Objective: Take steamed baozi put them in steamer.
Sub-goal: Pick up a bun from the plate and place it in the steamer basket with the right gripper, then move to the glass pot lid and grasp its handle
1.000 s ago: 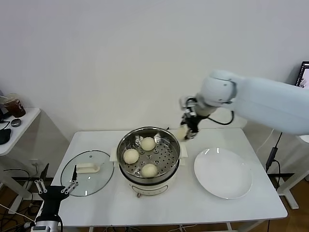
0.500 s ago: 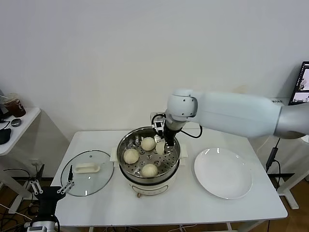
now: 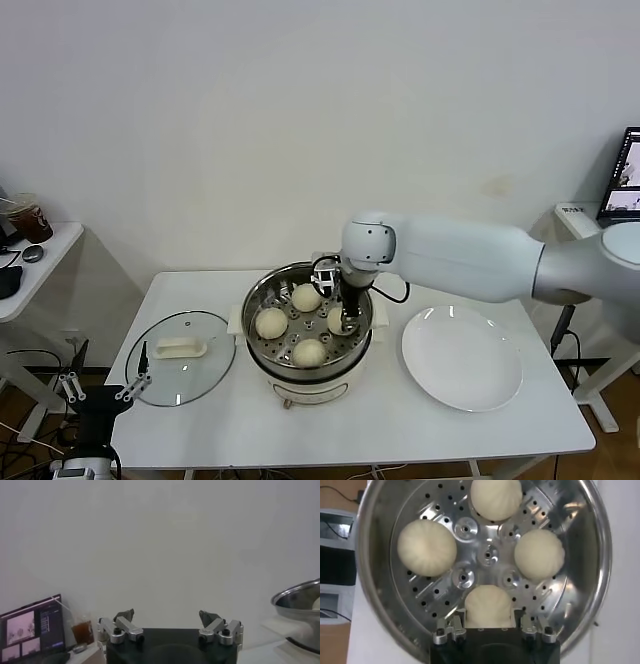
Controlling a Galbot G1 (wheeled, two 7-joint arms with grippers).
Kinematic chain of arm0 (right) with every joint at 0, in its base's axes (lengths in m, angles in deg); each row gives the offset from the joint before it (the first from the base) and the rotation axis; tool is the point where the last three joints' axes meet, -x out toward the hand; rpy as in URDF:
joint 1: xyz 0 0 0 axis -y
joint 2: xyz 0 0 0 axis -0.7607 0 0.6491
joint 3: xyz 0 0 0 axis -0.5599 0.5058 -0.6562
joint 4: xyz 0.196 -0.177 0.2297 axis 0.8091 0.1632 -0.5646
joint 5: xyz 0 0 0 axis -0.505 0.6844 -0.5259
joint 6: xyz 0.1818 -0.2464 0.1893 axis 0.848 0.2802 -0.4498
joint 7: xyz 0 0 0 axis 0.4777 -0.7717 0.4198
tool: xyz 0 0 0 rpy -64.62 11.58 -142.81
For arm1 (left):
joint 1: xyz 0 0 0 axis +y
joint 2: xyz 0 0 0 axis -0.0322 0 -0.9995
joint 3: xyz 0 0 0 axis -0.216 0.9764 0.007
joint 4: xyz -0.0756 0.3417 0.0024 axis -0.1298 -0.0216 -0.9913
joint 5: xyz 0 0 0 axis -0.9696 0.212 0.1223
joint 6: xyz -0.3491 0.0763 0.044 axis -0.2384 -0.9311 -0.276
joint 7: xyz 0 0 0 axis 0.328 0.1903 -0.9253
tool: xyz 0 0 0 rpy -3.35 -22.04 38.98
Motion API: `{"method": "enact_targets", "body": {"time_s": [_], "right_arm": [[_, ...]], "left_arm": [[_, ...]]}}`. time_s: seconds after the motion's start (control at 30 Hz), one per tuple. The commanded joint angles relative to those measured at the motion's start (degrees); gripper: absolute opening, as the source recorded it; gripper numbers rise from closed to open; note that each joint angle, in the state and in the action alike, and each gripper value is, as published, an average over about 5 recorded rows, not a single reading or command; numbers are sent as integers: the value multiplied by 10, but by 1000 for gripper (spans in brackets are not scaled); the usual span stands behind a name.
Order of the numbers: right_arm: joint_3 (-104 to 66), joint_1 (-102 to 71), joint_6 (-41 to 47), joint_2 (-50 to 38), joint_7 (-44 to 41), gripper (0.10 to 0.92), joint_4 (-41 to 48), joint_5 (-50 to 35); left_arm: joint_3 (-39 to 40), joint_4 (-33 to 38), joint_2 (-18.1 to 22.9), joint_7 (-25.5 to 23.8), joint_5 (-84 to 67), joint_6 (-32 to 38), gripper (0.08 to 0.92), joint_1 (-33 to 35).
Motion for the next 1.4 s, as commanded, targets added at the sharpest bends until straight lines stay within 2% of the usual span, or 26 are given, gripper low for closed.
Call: {"method": "enact_targets", "body": {"time_s": [0.03, 0.33, 0.5, 0.63, 0.73, 0.83, 0.93, 1.0, 1.1, 1.17, 1.3, 1.4], "right_arm": [[-9, -15, 5, 8, 15, 582, 12, 4], [-21, 47, 5, -48, -2, 795, -46, -8], [-59, 60, 2, -121, 20, 821, -97, -20], [-127, 23, -17, -207, 131, 823, -172, -79], [-205, -59, -55, -295, 223, 823, -238, -116], [-334, -213, -122, -385, 305, 823, -299, -131], [-555, -474, -190, -446, 366, 823, -339, -122], [-747, -695, -233, -458, 383, 823, -353, -86], [-967, -942, -294, -423, 383, 823, -355, -11], [-1050, -1033, -343, -366, 378, 823, -348, 48], [-1157, -1122, -467, -202, 363, 823, -321, 166], [-1213, -1147, -550, -96, 353, 823, -301, 217]], "left_arm": [[0, 0, 1, 0, 0, 1, 823, 0], [0, 5, -1, -1, -2, -1, 823, -2], [1, 3, -2, -1, -4, -1, 823, -4], [2, 3, -3, -2, -4, 2, 823, -6], [3, 2, -3, -2, -5, 4, 823, -8], [5, 0, -2, -2, -5, 6, 823, -10], [8, -3, 0, -3, -3, 10, 823, -12], [11, -4, 2, -2, 0, 13, 823, -12], [16, -3, 3, -3, 5, 17, 823, -12], [20, -2, 5, -3, 7, 20, 823, -11], [31, -4, 10, -4, 15, 29, 823, -13], [41, -6, 12, -4, 24, 39, 823, -13]]}}
